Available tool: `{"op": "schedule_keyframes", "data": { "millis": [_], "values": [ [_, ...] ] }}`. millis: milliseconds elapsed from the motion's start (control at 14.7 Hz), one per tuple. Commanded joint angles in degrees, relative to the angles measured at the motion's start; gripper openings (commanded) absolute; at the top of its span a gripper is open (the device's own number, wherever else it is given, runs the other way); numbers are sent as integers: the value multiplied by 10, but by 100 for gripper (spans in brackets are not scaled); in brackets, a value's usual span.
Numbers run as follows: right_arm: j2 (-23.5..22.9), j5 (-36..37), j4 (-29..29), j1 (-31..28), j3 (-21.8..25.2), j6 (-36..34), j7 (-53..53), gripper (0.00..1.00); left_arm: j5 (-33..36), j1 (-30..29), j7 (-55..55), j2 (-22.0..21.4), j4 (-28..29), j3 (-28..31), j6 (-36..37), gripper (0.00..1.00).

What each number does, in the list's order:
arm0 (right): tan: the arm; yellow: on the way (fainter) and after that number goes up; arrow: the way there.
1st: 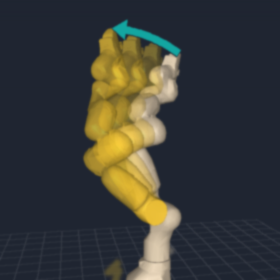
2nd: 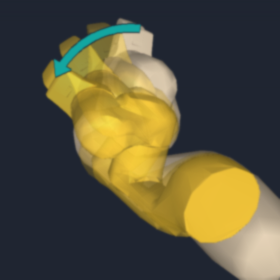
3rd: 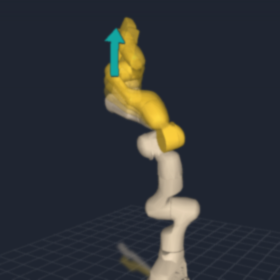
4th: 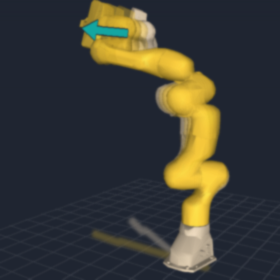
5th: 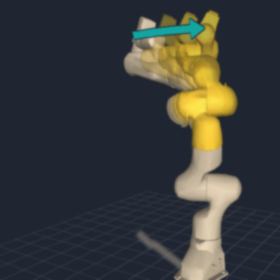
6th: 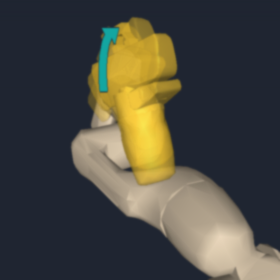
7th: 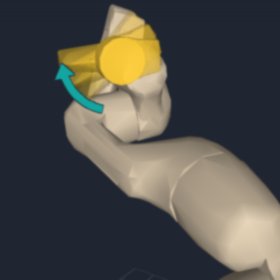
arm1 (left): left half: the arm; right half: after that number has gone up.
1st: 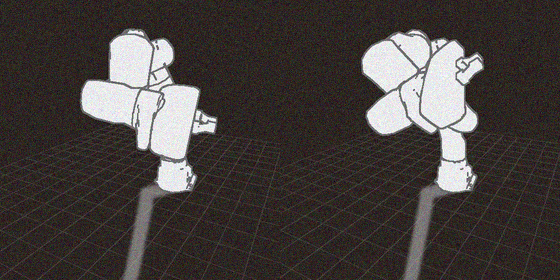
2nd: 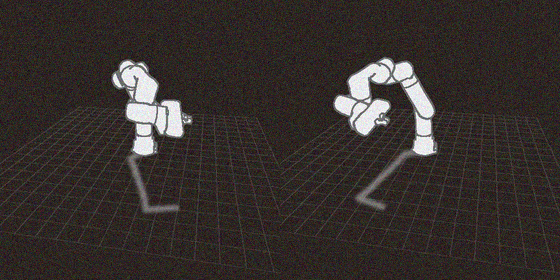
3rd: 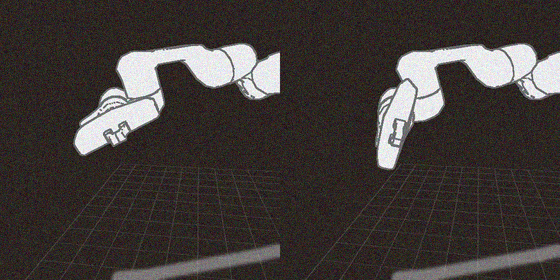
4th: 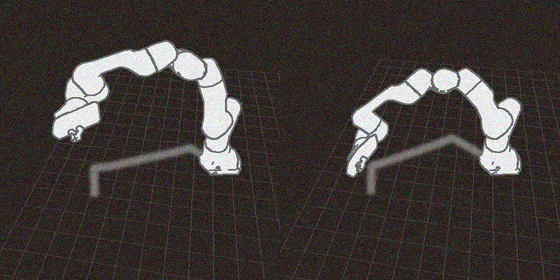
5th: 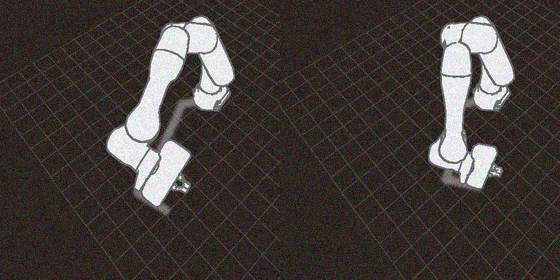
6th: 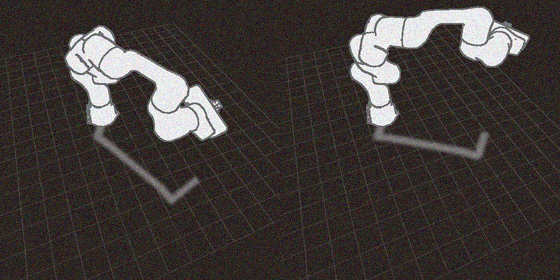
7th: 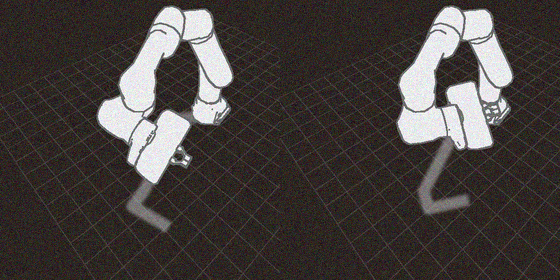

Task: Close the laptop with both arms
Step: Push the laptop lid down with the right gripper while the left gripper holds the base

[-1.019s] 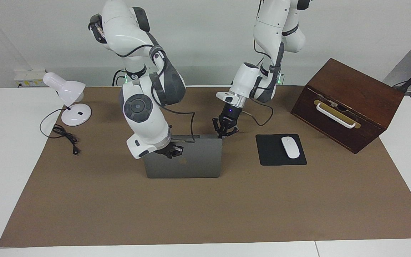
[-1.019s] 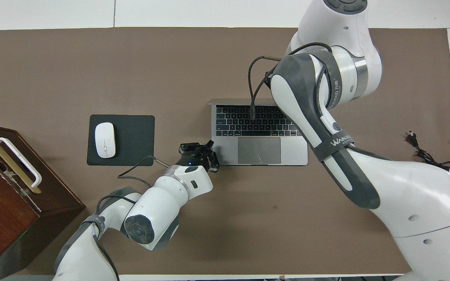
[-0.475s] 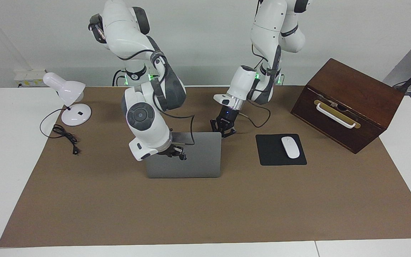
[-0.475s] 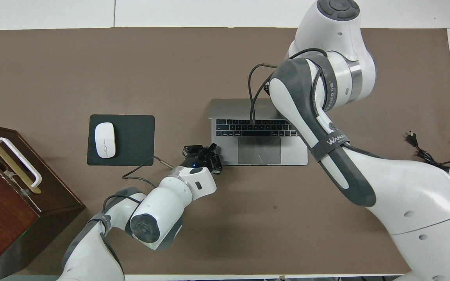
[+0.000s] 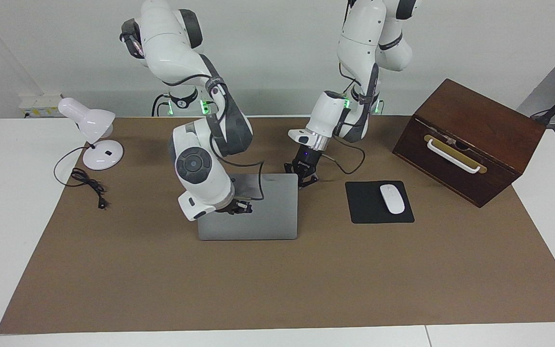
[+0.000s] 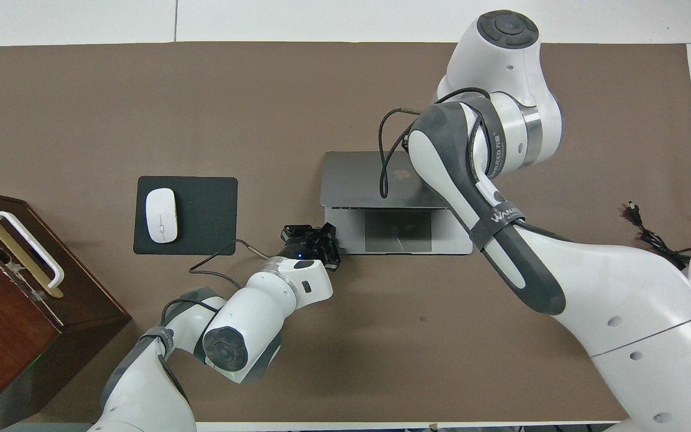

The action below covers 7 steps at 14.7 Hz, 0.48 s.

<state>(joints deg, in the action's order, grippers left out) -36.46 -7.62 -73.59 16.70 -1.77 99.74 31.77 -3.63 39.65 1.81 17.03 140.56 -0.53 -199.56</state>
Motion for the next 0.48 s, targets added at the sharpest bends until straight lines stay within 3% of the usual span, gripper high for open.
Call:
{"op": "schedule_keyframes", "data": {
  "millis": [0,407],
  "values": [
    [17,-13,-52,-4,-6,38,7,0,0,14,21,10,4,11,-11,0],
    [19,-13,-81,-3,-7,70,7,0,0,15,50,12,13,11,-11,0]
  ]
}}
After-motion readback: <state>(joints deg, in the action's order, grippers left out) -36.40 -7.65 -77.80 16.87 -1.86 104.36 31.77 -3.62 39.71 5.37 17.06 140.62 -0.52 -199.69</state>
